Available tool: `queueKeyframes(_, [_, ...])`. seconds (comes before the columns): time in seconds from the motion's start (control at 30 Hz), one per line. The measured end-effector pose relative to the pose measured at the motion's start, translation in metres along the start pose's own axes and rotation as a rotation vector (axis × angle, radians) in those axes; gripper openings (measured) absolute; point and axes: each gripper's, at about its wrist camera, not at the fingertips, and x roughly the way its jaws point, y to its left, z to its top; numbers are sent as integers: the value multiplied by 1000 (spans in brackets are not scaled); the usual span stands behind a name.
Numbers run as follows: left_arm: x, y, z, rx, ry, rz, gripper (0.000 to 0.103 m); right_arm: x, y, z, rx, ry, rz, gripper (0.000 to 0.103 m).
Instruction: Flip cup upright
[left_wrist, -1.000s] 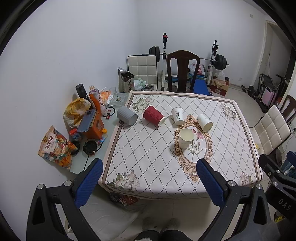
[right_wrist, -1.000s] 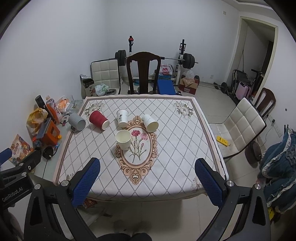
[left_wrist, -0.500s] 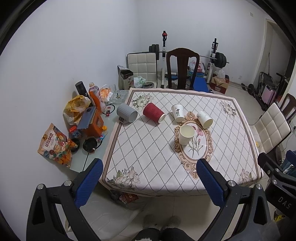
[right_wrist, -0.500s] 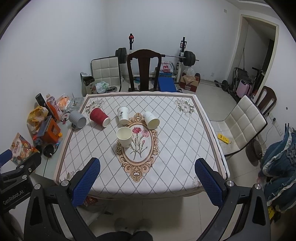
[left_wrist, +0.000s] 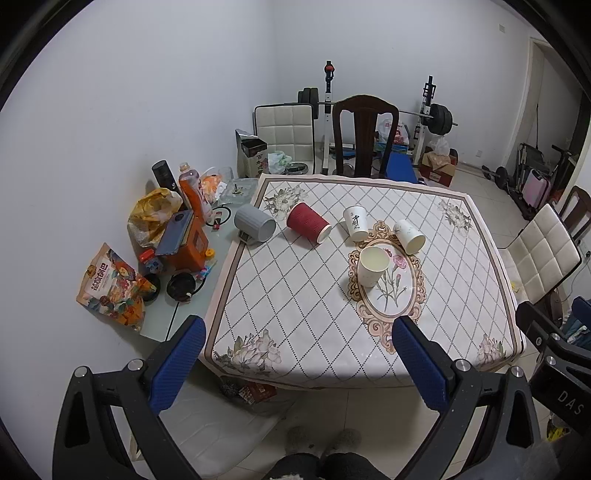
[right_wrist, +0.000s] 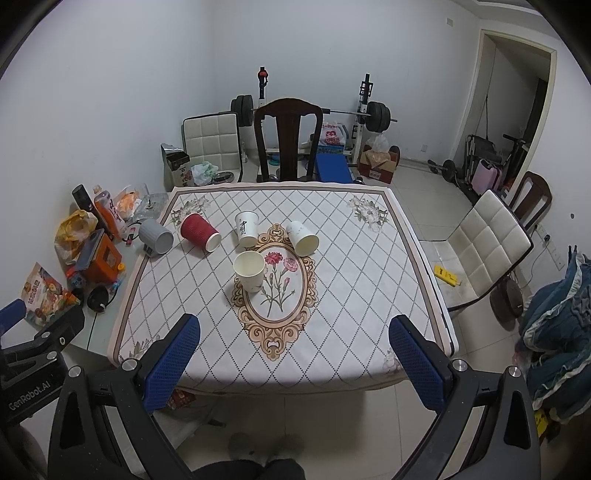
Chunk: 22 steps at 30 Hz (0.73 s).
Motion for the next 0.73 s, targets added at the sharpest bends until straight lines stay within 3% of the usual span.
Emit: queueKeyframes(0.73, [-4, 11, -6, -5, -1, 6, 103, -9, 14, -5, -15, -4, 23, 103])
